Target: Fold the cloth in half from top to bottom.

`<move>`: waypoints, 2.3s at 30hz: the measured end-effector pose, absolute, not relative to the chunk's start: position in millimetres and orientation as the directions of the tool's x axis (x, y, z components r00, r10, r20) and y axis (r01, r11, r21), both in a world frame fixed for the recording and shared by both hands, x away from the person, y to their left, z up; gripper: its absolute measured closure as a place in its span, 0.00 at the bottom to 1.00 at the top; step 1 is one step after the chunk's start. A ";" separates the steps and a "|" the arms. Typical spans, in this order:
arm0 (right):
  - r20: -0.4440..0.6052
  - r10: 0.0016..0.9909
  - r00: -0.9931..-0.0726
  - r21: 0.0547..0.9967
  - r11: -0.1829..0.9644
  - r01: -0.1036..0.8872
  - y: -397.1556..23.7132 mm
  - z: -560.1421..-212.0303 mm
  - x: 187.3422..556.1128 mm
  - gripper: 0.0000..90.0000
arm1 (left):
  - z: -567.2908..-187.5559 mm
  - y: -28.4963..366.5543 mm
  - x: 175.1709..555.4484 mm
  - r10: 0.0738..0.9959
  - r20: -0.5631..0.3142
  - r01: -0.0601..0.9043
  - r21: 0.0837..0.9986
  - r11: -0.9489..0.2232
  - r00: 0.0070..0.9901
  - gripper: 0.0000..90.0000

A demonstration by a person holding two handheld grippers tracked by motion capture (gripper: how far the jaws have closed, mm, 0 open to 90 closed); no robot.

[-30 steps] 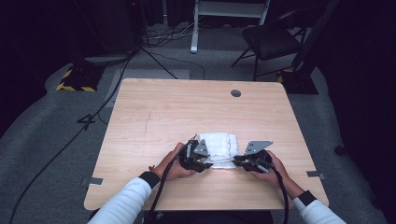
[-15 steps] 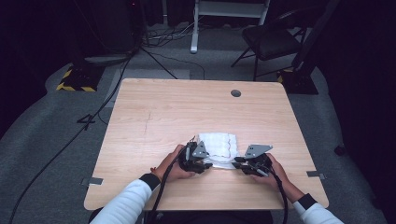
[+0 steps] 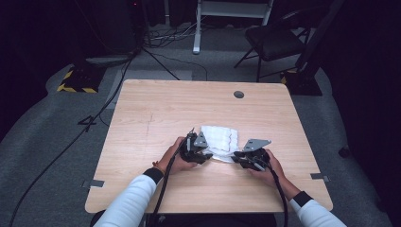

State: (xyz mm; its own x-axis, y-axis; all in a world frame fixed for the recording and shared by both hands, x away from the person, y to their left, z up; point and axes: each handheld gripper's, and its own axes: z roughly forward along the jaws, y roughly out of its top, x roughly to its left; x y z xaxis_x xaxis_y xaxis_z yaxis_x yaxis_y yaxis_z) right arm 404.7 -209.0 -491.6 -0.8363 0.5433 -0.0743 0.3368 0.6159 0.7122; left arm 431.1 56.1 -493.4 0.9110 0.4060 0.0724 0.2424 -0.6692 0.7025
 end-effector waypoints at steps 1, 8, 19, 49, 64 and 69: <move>-0.084 0.546 -0.834 0.711 0.619 0.334 -207.7 -491.6 407.7 0.82 | -492.8 57.0 434.5 0.416 0.061 0.258 0.701 -0.665 0.907 0.59; -0.107 0.564 -0.819 0.708 0.621 0.335 -198.1 -491.7 426.7 0.82 | -490.3 64.1 447.6 0.458 0.041 0.300 0.703 -0.644 0.888 0.53; -0.108 0.562 -0.820 0.689 0.637 0.346 -199.6 -481.8 427.5 0.65 | -475.6 78.5 444.4 0.537 0.058 0.351 0.697 -0.626 0.842 0.29; -0.155 0.545 -0.824 0.628 0.698 0.344 -220.4 -460.3 404.7 0.38 | -458.8 103.6 397.2 0.513 0.192 0.310 0.605 -0.733 0.837 0.23; -0.189 0.540 -0.820 0.625 0.710 0.323 -248.1 -462.4 381.9 0.35 | -466.4 126.8 366.7 0.525 0.212 0.316 0.596 -0.738 0.824 0.23; -0.194 0.554 -0.810 0.621 0.708 0.336 -262.0 -466.7 374.1 0.35 | -471.2 137.2 355.2 0.537 0.234 0.325 0.582 -0.745 0.810 0.22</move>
